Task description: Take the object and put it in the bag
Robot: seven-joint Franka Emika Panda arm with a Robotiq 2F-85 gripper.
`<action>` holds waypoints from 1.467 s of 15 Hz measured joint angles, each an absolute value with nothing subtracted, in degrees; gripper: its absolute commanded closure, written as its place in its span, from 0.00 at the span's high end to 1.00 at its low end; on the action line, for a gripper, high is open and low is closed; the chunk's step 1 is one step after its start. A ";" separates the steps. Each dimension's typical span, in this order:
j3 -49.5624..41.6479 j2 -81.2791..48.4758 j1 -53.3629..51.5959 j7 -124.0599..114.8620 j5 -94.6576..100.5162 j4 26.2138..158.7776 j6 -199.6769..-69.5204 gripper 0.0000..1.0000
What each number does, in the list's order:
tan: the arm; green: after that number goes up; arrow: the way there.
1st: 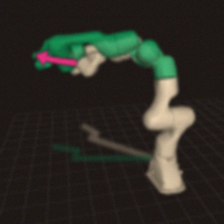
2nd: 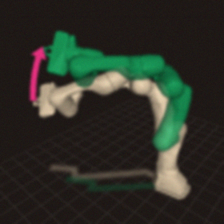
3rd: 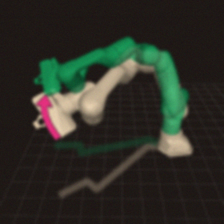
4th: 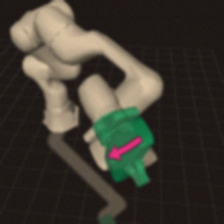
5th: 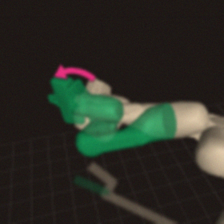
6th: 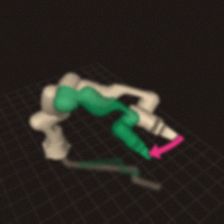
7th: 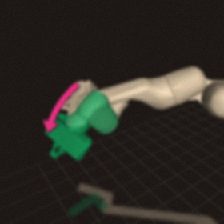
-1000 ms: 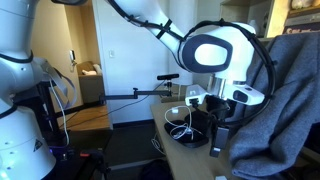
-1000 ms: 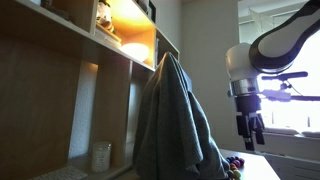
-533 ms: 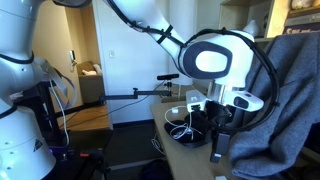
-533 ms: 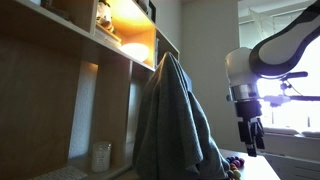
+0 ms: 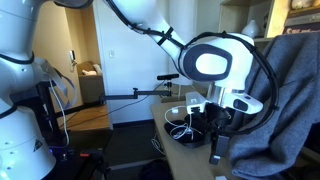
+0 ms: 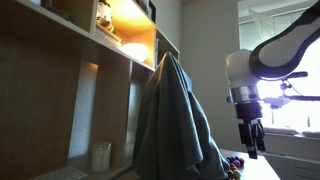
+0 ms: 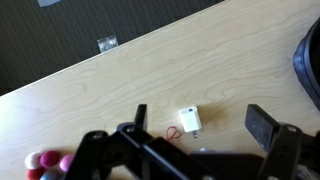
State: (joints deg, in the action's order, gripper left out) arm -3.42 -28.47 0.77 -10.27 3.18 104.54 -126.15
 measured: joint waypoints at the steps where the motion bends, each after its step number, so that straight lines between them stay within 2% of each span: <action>1: -3.42 -28.47 0.77 -10.27 3.18 104.54 -126.15 1.00; 13: -3.42 -33.24 0.32 -10.21 3.73 101.86 -127.05 1.00; 22: -3.00 -42.66 -0.44 -4.50 4.02 95.19 -136.64 1.00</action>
